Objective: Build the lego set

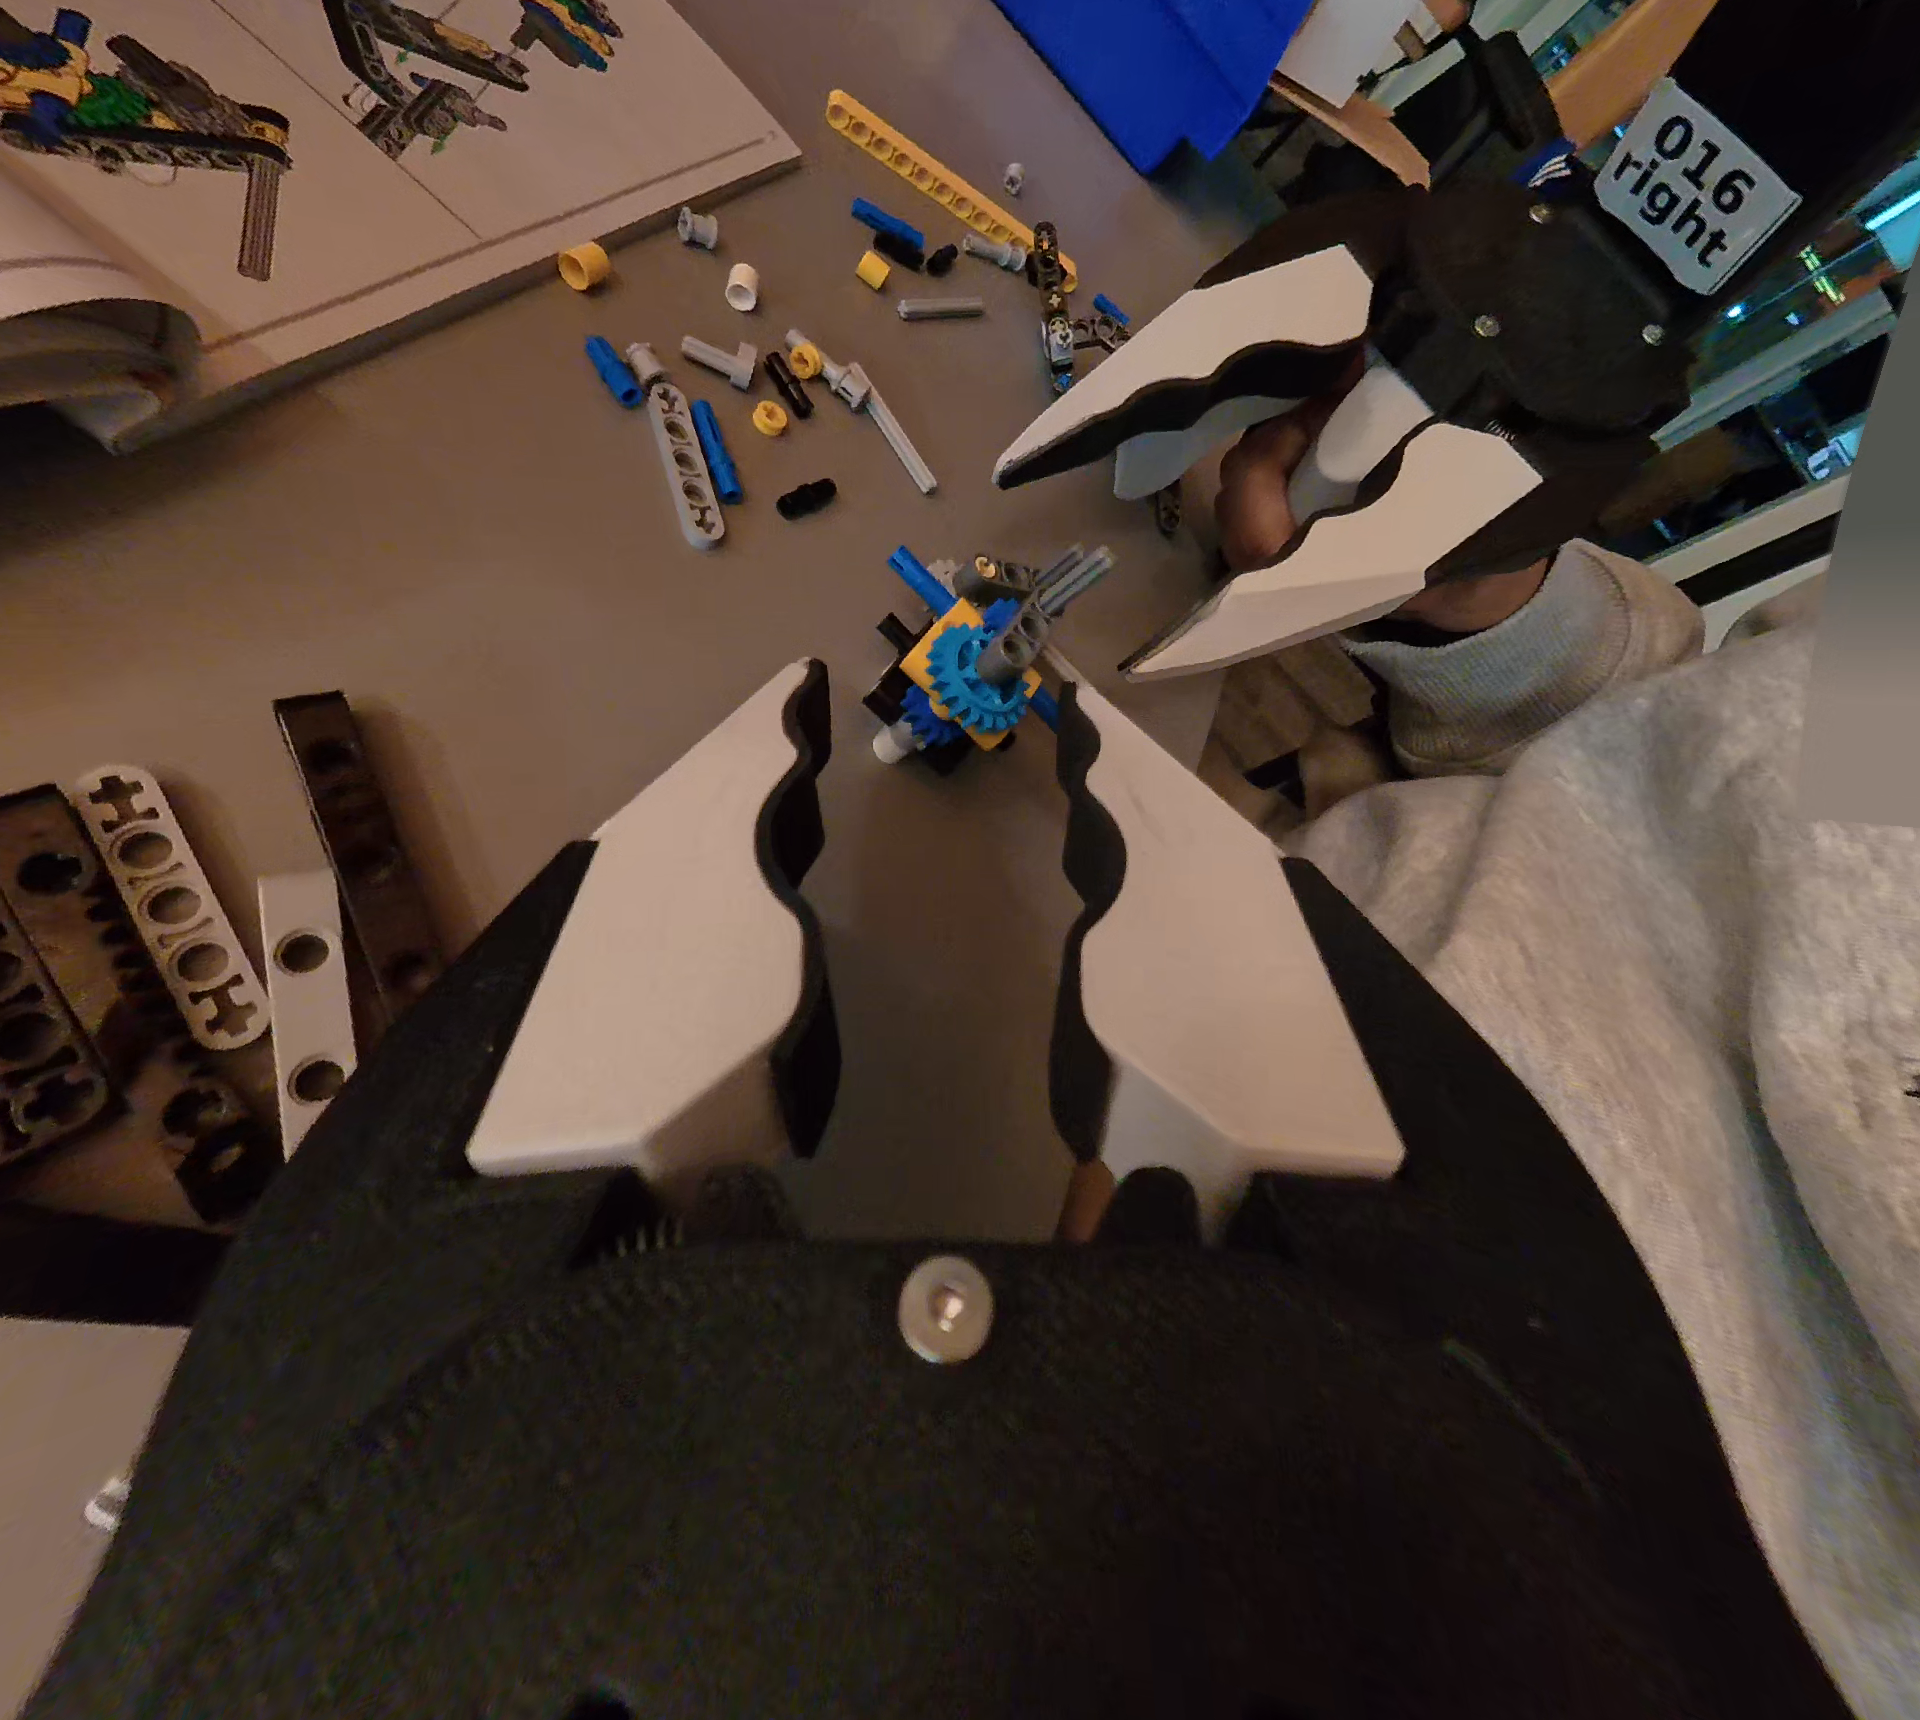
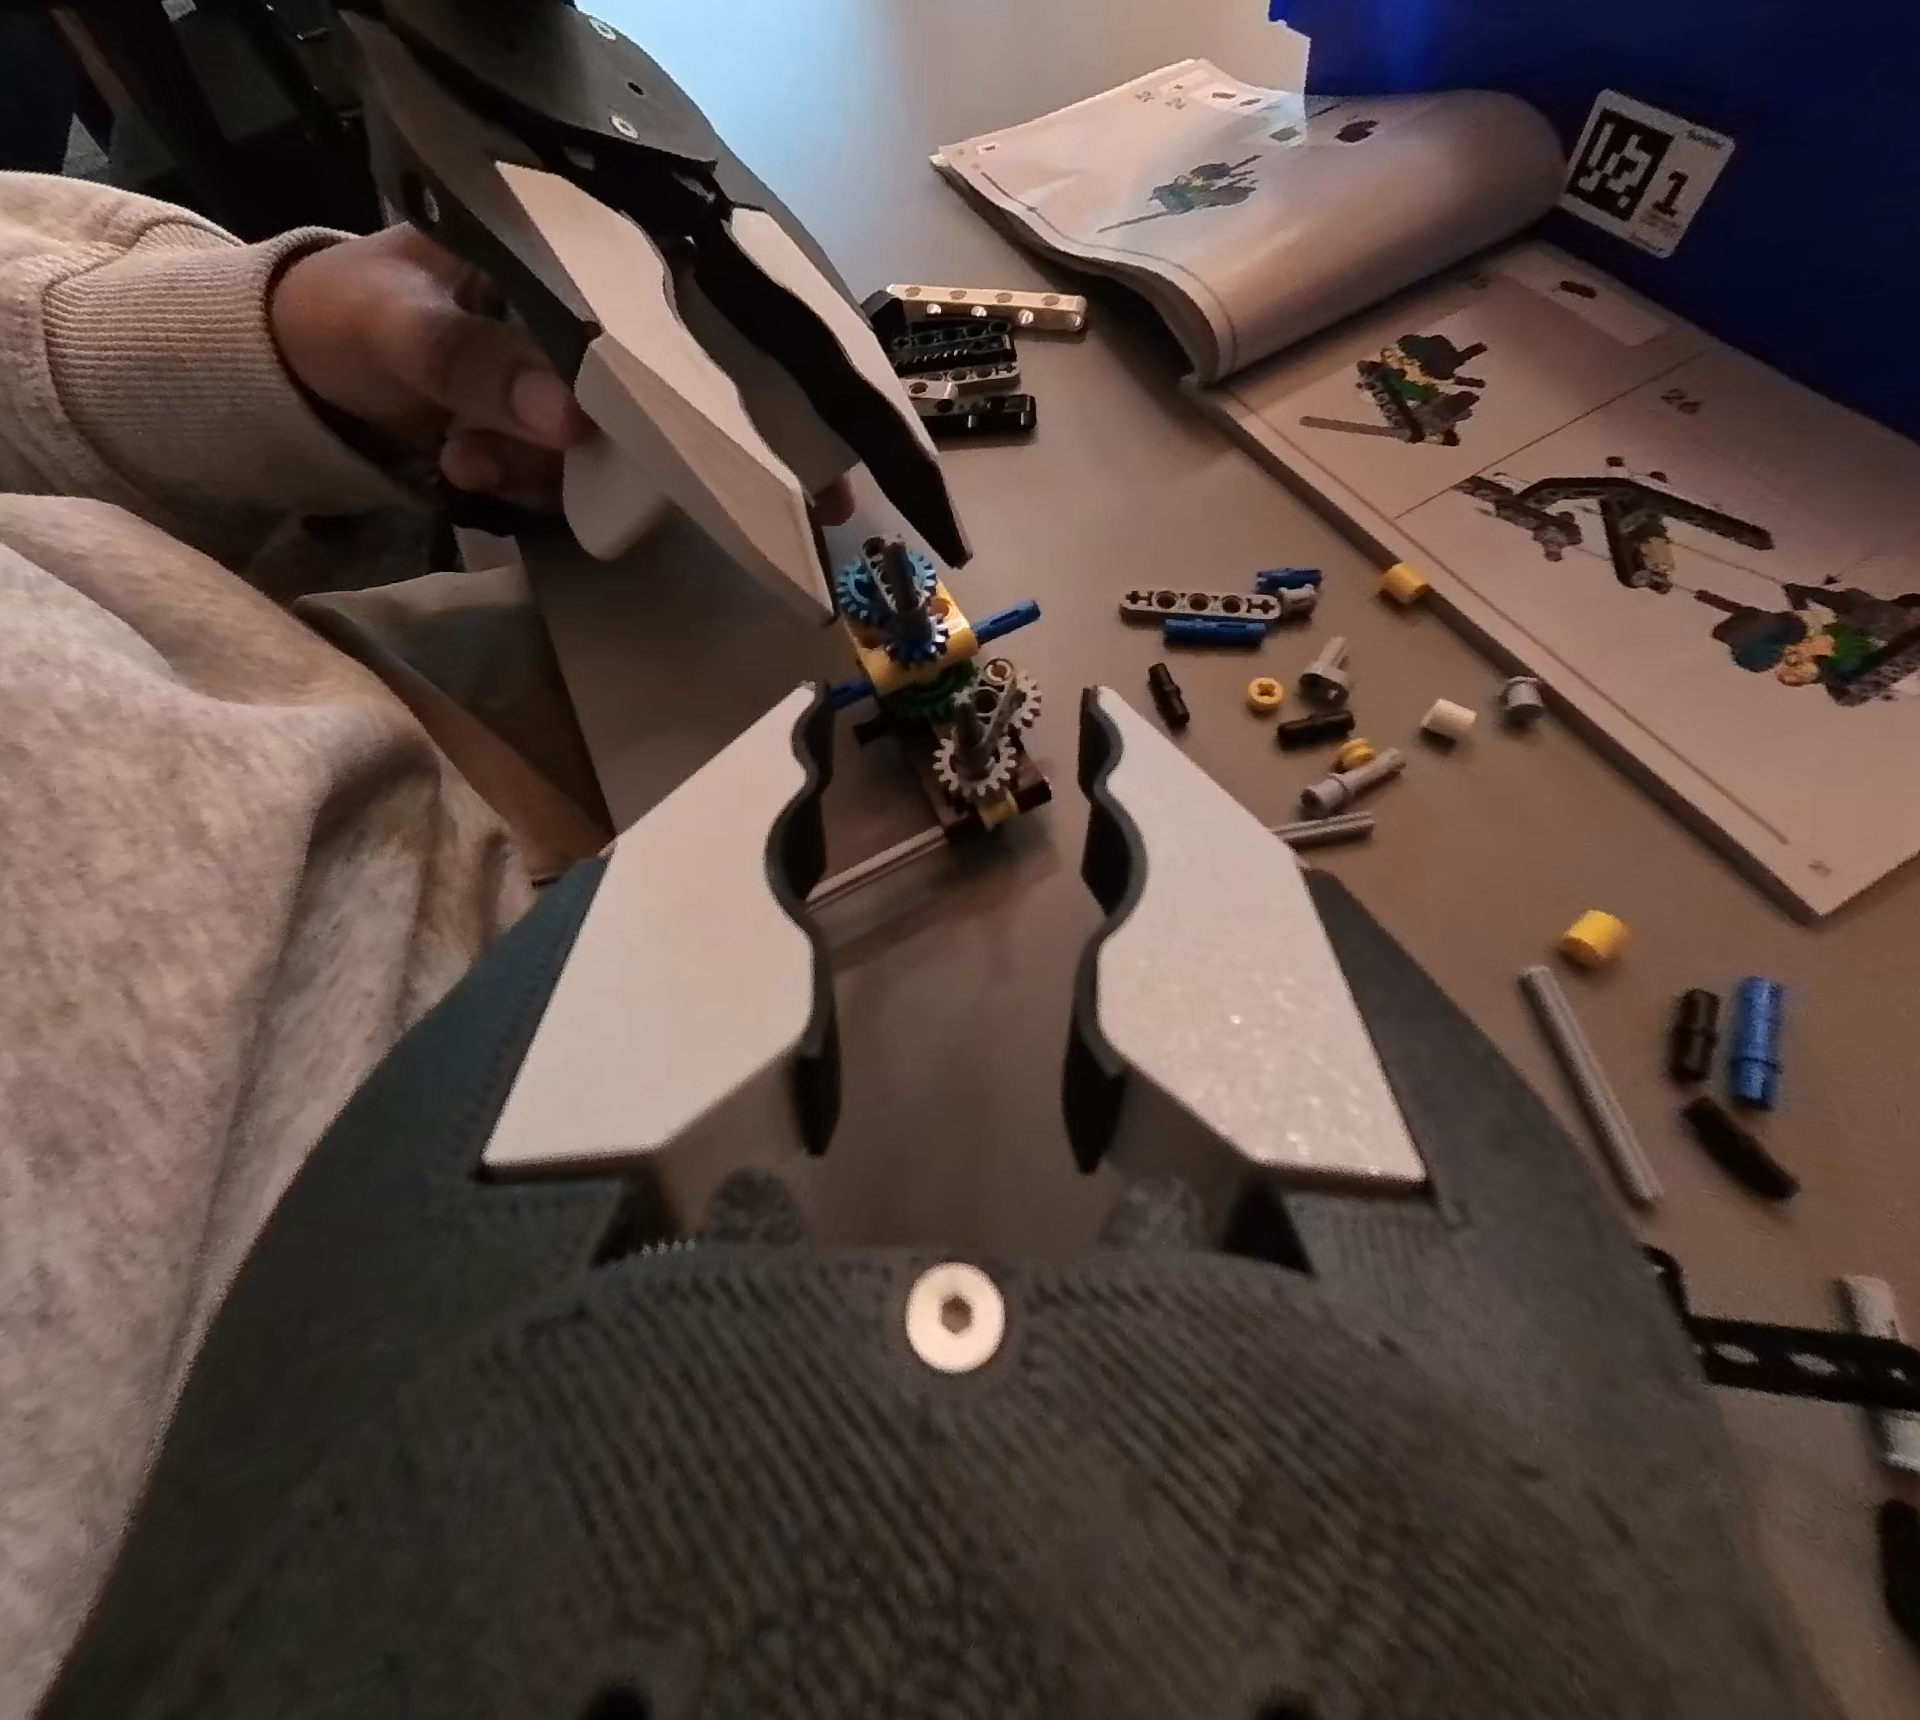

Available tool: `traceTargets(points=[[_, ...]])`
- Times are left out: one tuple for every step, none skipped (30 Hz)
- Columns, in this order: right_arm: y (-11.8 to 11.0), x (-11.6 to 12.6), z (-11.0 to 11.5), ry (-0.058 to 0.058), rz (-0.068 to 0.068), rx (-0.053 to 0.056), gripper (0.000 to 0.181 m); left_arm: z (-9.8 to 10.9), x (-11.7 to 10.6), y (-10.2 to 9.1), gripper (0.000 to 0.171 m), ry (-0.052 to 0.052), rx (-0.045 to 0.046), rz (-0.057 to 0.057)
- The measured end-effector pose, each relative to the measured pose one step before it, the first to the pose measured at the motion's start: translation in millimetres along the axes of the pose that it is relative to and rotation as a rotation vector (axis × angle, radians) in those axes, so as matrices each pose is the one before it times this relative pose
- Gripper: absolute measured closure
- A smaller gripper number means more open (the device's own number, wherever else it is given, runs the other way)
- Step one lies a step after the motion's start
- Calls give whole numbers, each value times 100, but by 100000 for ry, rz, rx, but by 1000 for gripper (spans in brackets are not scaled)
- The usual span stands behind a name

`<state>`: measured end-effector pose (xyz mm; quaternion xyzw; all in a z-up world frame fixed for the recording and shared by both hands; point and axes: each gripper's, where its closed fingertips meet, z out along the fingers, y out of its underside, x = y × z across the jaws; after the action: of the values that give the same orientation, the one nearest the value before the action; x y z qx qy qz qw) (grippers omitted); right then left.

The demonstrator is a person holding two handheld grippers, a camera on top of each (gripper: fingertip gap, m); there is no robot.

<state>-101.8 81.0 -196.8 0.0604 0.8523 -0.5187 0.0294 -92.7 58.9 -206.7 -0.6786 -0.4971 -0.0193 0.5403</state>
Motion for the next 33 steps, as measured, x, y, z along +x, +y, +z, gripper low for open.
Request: traceTargets(points=[[-2,-12,0,-173,105,-4,135,-2,2,5,130,-8,-33,-45],[2,0,-2,-107,71,-33,135,4,-10,-5,130,-4,29,-115],[7,-17,-9,-19,-70,5,136,-8,-19,-1,129,-65,45,-129],[13,-6,1,40,-124,-103,136,10,-8,0,129,-13,4,-67],[100,103,18,722,-15,-630,138,0,-9,14,129,-59,-52,-68],[278,364,37,2410,-91,-1756,141,9,-26,4,129,-113,-77,-80],[406,398,56,2749,-927,-2444,142,9,-4,17,129,-34,-116,-64],[399,196,78,1692,-1546,-2468,145,8,-15,5,129,-21,-88,-59],[301,5,91,602,-1353,-1944,146,13,-9,9,129,-65,-57,-54],[143,-141,84,-228,-907,-1012,147,9,-8,16,129,-43,-106,-36],[9,-213,77,-680,-487,-325,148,13,-16,11,129,-58,-123,-22],[-34,-200,58,-705,-236,-3,150,15,-4,21,129,-51,-137,-8],[-11,-142,46,-430,-191,-43,151,14,-12,22,129,-91,-145,29],[58,-48,42,-92,-273,-388,153,15,1,5,129,-88,-117,97],[98,-19,47,24,-309,-604,154,17,-2,16,129,-86,-146,74],[68,-10,37,7,-186,-484,156,15,-3,20,129,-96,-178,56],[28,-13,32,1,-148,-276,158,30,-2,24,129,-60,-205,69],[32,-17,24,22,-183,-262,160,30,10,25,129,-2,-207,3],[40,-5,40,123,-178,-343,163,29,31,26,129,161,-170,-147],[21,10,35,290,-192,-219,164,52,47,33,129,381,-177,-310],[-5,21,12,216,-181,-39,165,57,63,39,129,377,-256,-286],[-11,-8,15,16,-28,-2,165,54,38,54,129,67,-347,26],[-2,-1,1,-95,105,4,165,37,-7,37,129,-389,-320,329],[-3,5,2,-103,150,9,165,22,1,15,129,-295,-179,360],[-4,9,3,-77,150,12,165,12,-5,20,129,-202,-125,202],[-3,4,2,-48,129,10,165,10,-1,-3,129,-83,-75,39],[-1,4,1,-5,74,5,165,-3,-10,7,129,-7,-1,-42],[-5,5,8,26,-34,-2,165,-2,-6,-8,129,6,2,-66],[-10,-6,15,35,-160,2,165,9,-5,1,130,-52,-53,-15],[-17,-18,8,36,-264,1,165,12,-11,9,130,-95,-111,85],[-13,-32,21,28,-379,-4,165,22,8,17,130,-144,-153,151],[-13,-26,20,48,-418,-6,165,20,6,20,131,-127,-176,216],[-7,-29,12,67,-331,-9,165,12,6,19,131,-179,-168,259]])
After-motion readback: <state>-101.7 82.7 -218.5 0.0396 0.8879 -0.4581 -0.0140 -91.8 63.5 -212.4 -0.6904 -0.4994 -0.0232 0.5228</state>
